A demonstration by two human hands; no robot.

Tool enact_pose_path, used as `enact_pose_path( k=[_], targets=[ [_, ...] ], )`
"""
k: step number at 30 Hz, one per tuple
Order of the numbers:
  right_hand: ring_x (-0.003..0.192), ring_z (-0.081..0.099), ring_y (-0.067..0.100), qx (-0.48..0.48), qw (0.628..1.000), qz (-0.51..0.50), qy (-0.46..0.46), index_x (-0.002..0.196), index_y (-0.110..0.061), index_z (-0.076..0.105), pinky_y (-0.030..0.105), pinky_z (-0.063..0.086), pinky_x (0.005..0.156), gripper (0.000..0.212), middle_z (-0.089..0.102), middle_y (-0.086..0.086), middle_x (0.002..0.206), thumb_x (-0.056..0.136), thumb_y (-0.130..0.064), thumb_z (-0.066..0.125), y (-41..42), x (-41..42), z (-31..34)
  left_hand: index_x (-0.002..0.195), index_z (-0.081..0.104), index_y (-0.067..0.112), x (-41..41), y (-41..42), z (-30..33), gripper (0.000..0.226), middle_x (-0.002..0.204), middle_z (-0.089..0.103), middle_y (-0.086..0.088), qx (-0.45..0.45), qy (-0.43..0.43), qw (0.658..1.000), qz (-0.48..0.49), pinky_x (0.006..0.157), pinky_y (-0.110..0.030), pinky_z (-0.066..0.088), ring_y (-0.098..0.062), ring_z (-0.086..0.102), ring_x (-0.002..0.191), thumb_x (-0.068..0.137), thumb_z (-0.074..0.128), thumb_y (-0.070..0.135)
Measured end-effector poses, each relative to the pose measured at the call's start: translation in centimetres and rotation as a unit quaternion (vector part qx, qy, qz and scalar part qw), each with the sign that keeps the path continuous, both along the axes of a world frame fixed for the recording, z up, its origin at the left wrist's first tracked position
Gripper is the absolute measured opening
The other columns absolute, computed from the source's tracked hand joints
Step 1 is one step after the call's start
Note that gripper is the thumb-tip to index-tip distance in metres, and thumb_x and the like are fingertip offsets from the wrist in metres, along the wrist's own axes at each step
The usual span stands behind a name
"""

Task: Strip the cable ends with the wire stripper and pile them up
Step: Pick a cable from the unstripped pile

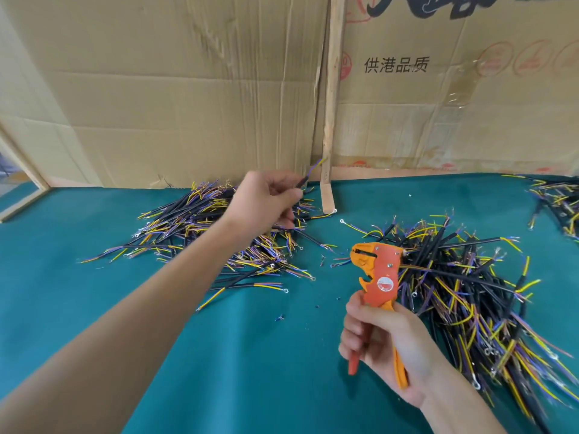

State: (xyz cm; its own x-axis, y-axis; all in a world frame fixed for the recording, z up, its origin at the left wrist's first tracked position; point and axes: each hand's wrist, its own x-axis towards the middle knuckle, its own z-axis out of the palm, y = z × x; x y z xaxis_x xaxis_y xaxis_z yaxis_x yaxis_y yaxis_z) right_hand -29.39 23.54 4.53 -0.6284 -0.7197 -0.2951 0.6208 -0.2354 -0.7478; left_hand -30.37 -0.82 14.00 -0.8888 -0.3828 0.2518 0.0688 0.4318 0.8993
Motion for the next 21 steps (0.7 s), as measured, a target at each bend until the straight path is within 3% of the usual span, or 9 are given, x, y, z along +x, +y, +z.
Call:
enact_pose_path(
  k=[4, 7, 11, 15, 17, 21],
  targets=[
    [0.037, 0.026, 0.017, 0.019, 0.999, -0.023, 0.042, 0.064, -0.018, 0.043, 0.028, 0.03, 0.041, 0.047, 0.026, 0.002, 0.053, 0.062, -0.022, 0.089, -0.2, 0.4, 0.1, 0.116, 0.068, 0.006, 2.6, 3.0, -2.1, 0.023, 0.061, 0.055, 0.005, 0.145, 0.028, 0.988, -0.053, 0.044, -0.02, 0.048, -0.011, 0.056, 0.045, 0.097, 0.059, -0.003],
    [0.039, 0.033, 0.02, 0.021, 0.999, -0.005, 0.042, 0.067, -0.016, 0.049, 0.03, 0.034, 0.043, 0.04, 0.033, 0.005, 0.055, 0.06, -0.021, 0.089, -0.2, 0.4, 0.2, 0.118, 0.067, 0.009, 4.3, 4.7, -3.5, 0.025, 0.074, 0.045, -0.001, 0.246, 0.044, 0.965, -0.082, 0.042, -0.02, 0.046, -0.013, 0.056, 0.046, 0.096, 0.059, -0.002],
    [0.067, 0.06, 0.037, -0.02, 0.999, 0.027, 0.029, 0.09, -0.007, 0.069, 0.047, 0.056, 0.064, 0.03, 0.058, 0.023, 0.081, 0.065, -0.012, 0.085, 0.1, 0.2, 0.2, 0.11, 0.074, 0.018, 5.9, 6.4, -4.8, 0.028, 0.088, 0.053, -0.005, 0.333, 0.045, 0.935, -0.114, 0.045, -0.02, 0.046, -0.016, 0.058, 0.05, 0.089, 0.064, 0.003],
    [0.075, 0.065, 0.041, -0.029, 0.999, 0.026, 0.036, 0.1, -0.004, 0.073, 0.049, 0.058, 0.069, 0.049, 0.065, 0.032, 0.097, 0.057, -0.016, 0.094, 0.5, -0.3, 0.1, 0.116, 0.071, 0.017, 6.7, 7.2, -5.7, 0.033, 0.092, 0.052, -0.004, 0.364, 0.033, 0.924, -0.113, 0.053, -0.023, 0.051, -0.017, 0.06, 0.057, 0.095, 0.058, -0.005],
    [0.077, 0.065, 0.042, -0.043, 0.997, 0.035, 0.045, 0.103, -0.004, 0.074, 0.05, 0.057, 0.071, 0.052, 0.068, 0.033, 0.115, 0.059, -0.02, 0.095, 0.7, -0.4, 0.1, 0.119, 0.069, 0.015, 6.8, 7.5, -6.1, 0.034, 0.09, 0.051, -0.005, 0.4, 0.035, 0.909, -0.113, 0.058, -0.026, 0.054, -0.018, 0.061, 0.059, 0.091, 0.061, -0.004],
    [0.081, 0.067, 0.044, -0.061, 0.993, 0.079, 0.058, 0.115, 0.001, 0.07, 0.049, 0.056, 0.072, 0.055, 0.062, 0.029, 0.133, 0.068, -0.019, 0.09, 0.9, -0.2, 0.0, 0.112, 0.069, 0.017, 6.0, 8.3, -6.8, 0.039, 0.081, 0.055, -0.007, 0.55, 0.078, 0.825, -0.106, 0.07, -0.036, 0.06, -0.018, 0.062, 0.067, 0.081, 0.063, -0.007]
  ],
)
